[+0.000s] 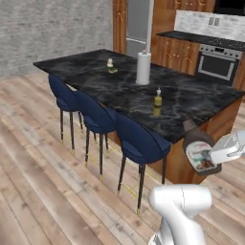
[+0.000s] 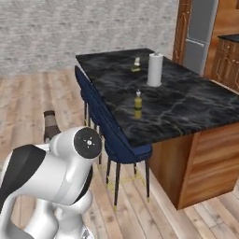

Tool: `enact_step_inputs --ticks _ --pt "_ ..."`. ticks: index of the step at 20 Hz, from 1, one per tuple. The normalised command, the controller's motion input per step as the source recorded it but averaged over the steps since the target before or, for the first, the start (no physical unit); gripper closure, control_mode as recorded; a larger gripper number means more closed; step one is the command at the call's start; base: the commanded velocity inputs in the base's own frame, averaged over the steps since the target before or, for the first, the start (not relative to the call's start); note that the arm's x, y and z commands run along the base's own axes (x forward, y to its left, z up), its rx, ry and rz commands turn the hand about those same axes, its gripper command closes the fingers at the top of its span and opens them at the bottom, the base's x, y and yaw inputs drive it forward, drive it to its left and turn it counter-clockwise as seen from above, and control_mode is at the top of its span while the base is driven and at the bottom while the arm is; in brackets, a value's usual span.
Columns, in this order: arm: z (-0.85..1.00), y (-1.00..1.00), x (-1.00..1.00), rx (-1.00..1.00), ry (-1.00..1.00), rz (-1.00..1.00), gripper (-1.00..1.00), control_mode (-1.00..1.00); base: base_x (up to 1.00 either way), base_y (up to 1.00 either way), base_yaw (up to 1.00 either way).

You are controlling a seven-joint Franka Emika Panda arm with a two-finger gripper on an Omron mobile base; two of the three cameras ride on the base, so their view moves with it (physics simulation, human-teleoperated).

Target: Move the oil and vinegar bottle and syrup bottle from the cabinet to the dining counter.

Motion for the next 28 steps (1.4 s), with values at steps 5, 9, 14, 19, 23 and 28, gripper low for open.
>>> enact_step_inputs --ticks 5,9,14,19,23,28 --pt "0.0 0.0 0.0 0.0 0.0 0.0 1.0 1.0 0.24 0.99 -0.12" --pt "0.0 0.0 0.0 0.0 0.0 0.0 1.0 1.0 0.36 0.81 -0.18" --pt "0.0 0.0 0.0 0.0 0.0 0.0 1.0 1.0 0.31 0.63 -0.27" --pt "0.0 0.0 0.0 0.0 0.0 0.0 1.0 1.0 0.2 0.6 -0.33" --pt "0.0 0.0 0.0 0.0 0.0 0.0 1.0 1.0 0.1 0.74 -0.36" --pt "0.0 0.0 0.0 0.0 0.0 0.0 1.0 1.0 0.19 0.83 -0.38"
